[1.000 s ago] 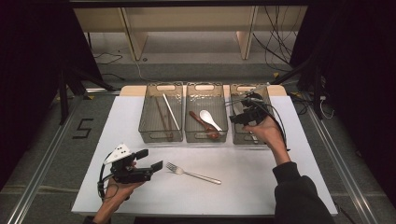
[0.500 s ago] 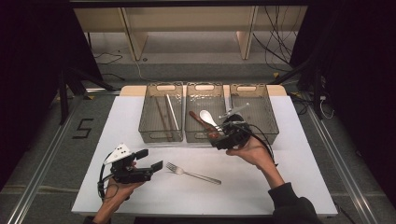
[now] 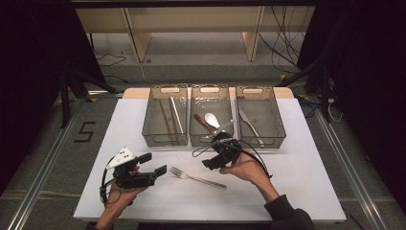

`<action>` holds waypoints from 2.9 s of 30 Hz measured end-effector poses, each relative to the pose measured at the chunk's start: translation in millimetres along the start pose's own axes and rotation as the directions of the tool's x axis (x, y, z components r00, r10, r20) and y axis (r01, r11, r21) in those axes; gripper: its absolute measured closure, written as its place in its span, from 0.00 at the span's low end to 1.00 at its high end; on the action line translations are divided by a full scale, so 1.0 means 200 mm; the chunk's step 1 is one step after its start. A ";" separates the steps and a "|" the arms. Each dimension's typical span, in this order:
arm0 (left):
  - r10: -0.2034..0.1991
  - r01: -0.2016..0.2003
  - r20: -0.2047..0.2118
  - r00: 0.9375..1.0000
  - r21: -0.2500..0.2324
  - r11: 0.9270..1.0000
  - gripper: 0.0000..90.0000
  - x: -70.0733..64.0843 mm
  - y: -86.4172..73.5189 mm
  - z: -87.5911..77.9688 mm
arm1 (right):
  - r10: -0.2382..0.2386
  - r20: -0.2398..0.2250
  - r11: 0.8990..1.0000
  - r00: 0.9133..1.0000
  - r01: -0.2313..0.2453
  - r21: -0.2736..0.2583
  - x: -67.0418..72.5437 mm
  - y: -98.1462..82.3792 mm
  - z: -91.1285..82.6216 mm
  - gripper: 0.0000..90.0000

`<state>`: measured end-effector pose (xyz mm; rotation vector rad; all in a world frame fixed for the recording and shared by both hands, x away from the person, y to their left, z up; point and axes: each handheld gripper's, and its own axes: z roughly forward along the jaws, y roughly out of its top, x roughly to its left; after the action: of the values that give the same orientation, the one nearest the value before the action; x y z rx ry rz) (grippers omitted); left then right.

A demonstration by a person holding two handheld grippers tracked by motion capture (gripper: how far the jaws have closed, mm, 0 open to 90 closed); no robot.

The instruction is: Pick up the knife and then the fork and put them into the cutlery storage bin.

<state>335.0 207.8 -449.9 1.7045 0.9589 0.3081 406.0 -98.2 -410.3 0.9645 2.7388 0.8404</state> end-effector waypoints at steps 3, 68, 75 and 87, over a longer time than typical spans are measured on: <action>0.002 -0.002 -0.001 1.000 -0.001 1.000 0.18 0.00 0.00 0.00 | -0.024 -0.007 1.000 1.000 0.024 0.011 0.03 0.00 0.03 0.36; 0.001 -0.001 -0.004 1.000 -0.006 1.000 0.18 0.00 0.00 0.00 | -0.220 -0.091 0.922 0.971 0.237 0.305 0.22 0.04 0.35 0.91; 0.001 -0.001 -0.003 1.000 -0.006 1.000 0.18 0.00 0.00 0.00 | -0.244 -0.091 0.899 0.965 0.261 0.352 0.23 0.07 0.35 0.94; 0.001 -0.001 -0.004 1.000 -0.007 1.000 0.18 0.00 0.00 0.00 | -0.240 -0.099 0.908 0.966 0.259 0.330 0.21 0.07 0.33 0.95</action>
<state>334.5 208.4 -449.4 1.6987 0.9594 0.3154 398.9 -34.3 -455.0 0.6163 3.0328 0.3622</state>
